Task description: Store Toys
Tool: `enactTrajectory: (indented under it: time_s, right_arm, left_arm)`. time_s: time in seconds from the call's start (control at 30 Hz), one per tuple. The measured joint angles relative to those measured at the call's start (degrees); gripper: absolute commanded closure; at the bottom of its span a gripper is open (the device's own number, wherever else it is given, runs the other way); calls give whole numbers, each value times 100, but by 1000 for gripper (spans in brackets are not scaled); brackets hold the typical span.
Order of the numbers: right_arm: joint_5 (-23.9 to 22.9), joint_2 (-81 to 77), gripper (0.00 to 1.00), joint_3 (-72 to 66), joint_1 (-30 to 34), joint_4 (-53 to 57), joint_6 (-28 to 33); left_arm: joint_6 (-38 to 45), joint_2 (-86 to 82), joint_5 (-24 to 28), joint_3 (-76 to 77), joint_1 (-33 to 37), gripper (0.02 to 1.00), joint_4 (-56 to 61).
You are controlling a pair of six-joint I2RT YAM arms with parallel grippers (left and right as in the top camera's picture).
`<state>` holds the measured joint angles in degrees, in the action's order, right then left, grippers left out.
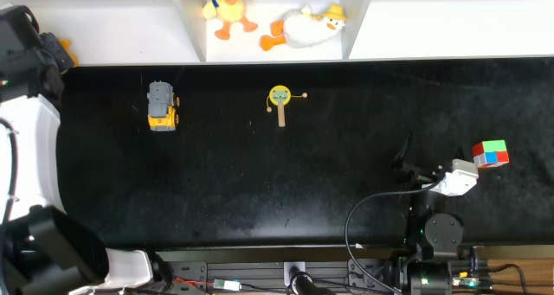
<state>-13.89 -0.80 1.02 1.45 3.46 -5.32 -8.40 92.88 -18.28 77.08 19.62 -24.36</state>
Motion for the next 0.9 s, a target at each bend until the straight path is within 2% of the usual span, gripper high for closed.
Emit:
enactTrajectory:
  time_s: [0.73,0.9]
  right_arm:
    - [-2,0,5,0,0,-2,2]
    - [-2,0,7,0,2,-2,0]
  left_arm:
    - [133,129,-133,2,-15,941,599]
    - [149,129,-170,-7,-55,941,1027]
